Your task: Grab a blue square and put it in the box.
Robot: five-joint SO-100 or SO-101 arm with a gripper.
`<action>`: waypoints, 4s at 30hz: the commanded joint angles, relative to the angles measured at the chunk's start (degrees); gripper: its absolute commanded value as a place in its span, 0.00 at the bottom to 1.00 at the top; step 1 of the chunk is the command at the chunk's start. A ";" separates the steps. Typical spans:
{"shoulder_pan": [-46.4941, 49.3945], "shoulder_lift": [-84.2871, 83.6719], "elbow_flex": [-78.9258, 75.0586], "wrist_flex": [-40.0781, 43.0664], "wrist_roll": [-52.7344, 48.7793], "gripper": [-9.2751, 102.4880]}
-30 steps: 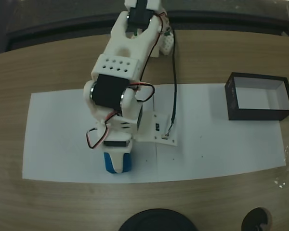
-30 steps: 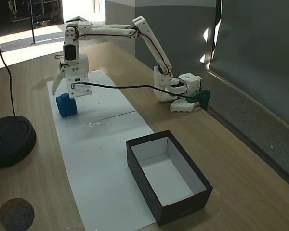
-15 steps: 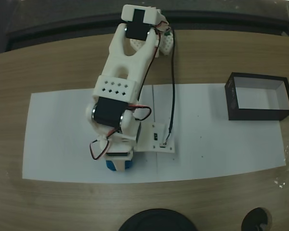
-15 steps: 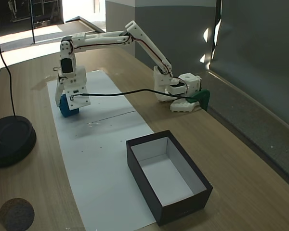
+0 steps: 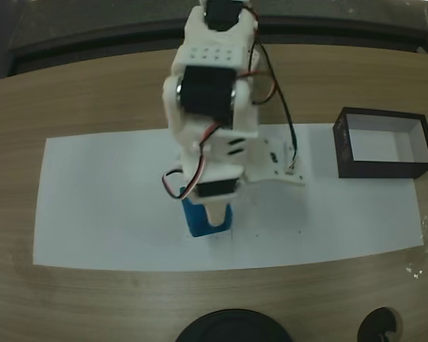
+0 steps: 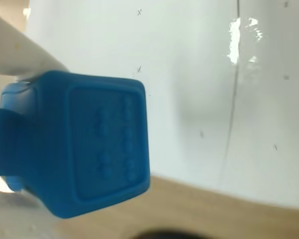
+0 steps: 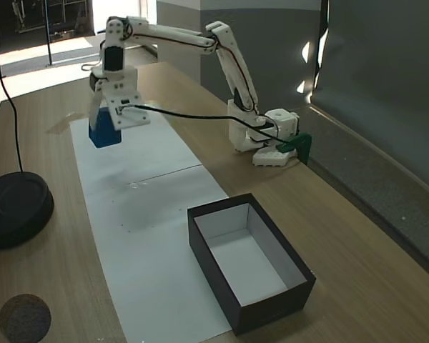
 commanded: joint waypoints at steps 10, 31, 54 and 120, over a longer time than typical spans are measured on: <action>-44.56 50.63 26.63 -0.44 5.19 0.18; -69.43 19.78 18.46 -15.38 3.34 0.18; -66.36 -13.27 -14.24 -11.87 1.67 0.18; -3.25 97.47 61.35 -16.17 10.72 0.08</action>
